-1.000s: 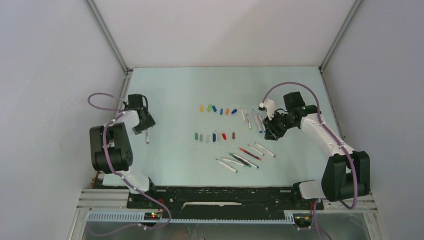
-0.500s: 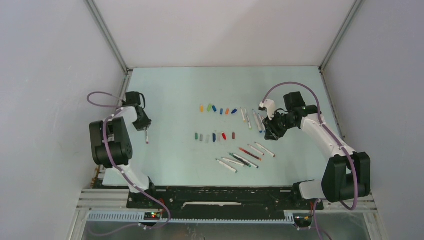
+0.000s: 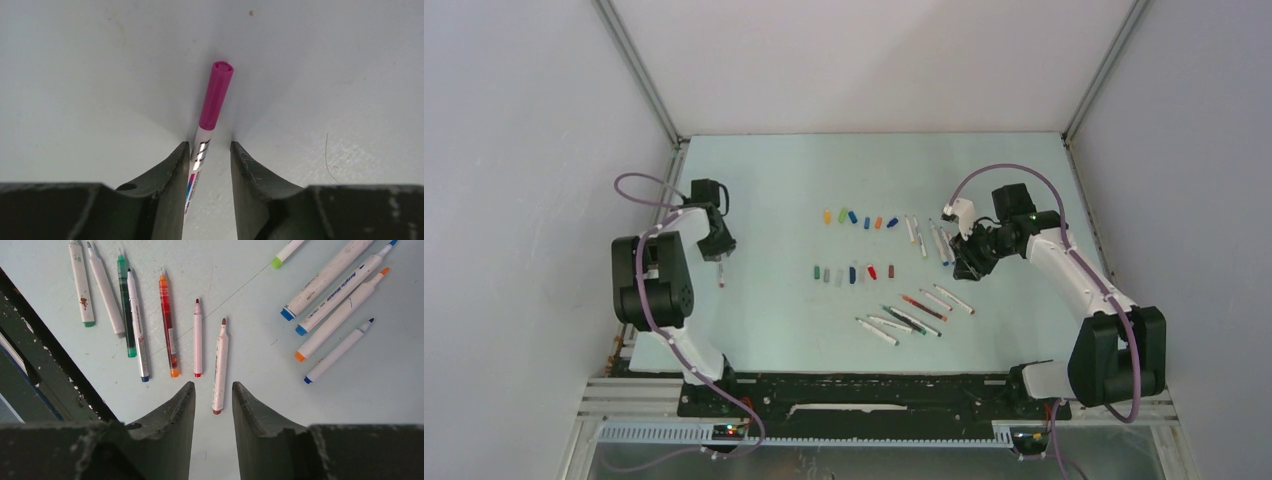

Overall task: Open the pen caps
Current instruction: Pick up the pen from the center of the board.

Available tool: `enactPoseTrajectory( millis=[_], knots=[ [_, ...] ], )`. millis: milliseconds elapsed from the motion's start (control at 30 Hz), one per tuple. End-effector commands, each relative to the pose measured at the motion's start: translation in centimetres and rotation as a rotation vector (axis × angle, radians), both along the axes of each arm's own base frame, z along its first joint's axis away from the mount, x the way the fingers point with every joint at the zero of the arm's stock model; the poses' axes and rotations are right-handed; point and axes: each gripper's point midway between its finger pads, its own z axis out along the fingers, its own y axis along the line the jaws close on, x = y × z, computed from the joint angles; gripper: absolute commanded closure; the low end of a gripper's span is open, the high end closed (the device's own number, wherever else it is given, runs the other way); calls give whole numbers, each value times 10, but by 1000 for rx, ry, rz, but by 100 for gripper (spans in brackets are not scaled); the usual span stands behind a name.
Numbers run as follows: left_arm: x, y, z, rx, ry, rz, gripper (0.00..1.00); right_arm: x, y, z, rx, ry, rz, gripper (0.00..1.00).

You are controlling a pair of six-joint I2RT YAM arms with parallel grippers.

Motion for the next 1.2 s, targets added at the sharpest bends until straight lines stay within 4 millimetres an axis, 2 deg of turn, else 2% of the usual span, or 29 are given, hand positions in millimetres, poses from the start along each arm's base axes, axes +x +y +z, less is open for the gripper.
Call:
enactPoseTrajectory(
  millis=[0,300,500,567,733,867,967,1033,1100,1167],
  knots=[
    [-12,-7,3,19,72,-34,61,7,4,20,24,-66,18,64],
    [-23,-12,1,16,95,-43,68,7,4,20,29,-68,21,64],
    [-20,-17,3,-2,78,-55,91,7,4,20,30,-65,21,64],
    [-19,-19,9,-7,50,-59,99,6,5,20,32,-63,22,64],
    [-15,-34,34,-68,-77,-72,100,1,12,26,75,-62,45,64],
    [-18,-62,50,-196,-227,-90,100,-7,24,37,139,-66,87,64],
    [-24,-92,65,-315,-366,-128,100,-15,35,46,193,-73,130,64],
    [-27,-115,80,-407,-475,-168,100,-21,43,55,243,-77,160,64],
    [-32,-150,100,-543,-587,-240,100,-28,52,65,306,-71,186,64],
    [-37,-182,129,-667,-723,-317,100,-35,60,75,375,-61,213,62]
  ],
)
